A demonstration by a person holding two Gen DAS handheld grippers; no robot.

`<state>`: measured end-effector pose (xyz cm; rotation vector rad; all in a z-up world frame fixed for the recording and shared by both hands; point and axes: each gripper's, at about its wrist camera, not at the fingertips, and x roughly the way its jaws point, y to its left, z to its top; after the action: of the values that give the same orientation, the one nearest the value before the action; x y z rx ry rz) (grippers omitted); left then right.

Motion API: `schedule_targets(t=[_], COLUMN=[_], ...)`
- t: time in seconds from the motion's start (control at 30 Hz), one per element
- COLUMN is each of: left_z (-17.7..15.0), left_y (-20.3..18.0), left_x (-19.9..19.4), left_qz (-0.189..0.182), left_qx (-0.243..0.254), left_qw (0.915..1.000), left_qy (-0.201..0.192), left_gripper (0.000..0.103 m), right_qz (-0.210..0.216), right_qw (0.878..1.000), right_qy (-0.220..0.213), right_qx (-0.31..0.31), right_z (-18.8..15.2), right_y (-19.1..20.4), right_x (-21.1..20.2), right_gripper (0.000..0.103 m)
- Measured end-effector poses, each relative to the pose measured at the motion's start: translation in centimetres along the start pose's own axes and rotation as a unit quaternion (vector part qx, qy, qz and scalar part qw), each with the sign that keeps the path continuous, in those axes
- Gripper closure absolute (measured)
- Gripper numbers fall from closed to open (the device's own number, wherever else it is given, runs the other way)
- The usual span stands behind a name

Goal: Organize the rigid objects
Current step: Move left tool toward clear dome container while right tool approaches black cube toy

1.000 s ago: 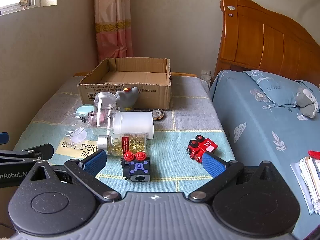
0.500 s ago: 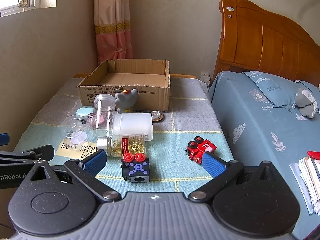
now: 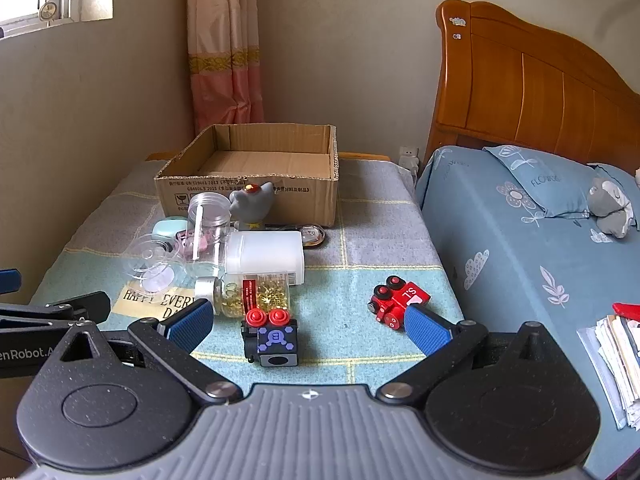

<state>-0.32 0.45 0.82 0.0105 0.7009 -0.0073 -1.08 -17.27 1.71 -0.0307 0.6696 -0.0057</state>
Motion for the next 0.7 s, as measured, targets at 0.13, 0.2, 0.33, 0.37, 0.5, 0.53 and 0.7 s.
schedule_targets(t=[0.13,0.2,0.33,0.37,0.5,0.53,0.7], left_z=[0.14,-0.02,-0.14,-0.13,-0.05,-0.04,0.10], left_y=[0.08,0.12,0.12,0.12,0.21,0.22,0.40], left_x=[0.17,0.18,0.21,0.27,0.48,0.53,0.89], left_qz=[0.000,0.000,-0.002,-0.003,-0.005,-0.006,-0.011], left_qx=[-0.002,-0.002,-0.001,-0.001,-0.003,-0.003,-0.004], left_qw=[1.0000,1.0000,1.0000,1.0000,1.0000,1.0000,0.9999], left_qy=[0.003,0.002,0.003,0.003,0.006,0.007,0.010], left_gripper=[0.001,0.001,0.001,0.001,0.001,0.001,0.001], right_qz=[0.001,0.002,0.002,0.002,0.002,0.002,0.003], right_qw=[1.000,1.000,1.000,1.000,1.000,1.000,1.000], right_qy=[0.000,0.000,0.001,0.001,0.002,0.002,0.004], right_qx=[0.000,-0.001,-0.002,-0.002,-0.002,-0.002,-0.004], right_z=[-0.02,-0.01,0.03,0.04,0.14,0.14,0.20], right_y=[0.06,0.09,0.16,0.18,0.22,0.22,0.31], right_x=[-0.01,-0.04,0.04,0.06,0.16,0.19,0.43], right_gripper=[0.000,0.000,0.000,0.000,0.000,0.000,0.000])
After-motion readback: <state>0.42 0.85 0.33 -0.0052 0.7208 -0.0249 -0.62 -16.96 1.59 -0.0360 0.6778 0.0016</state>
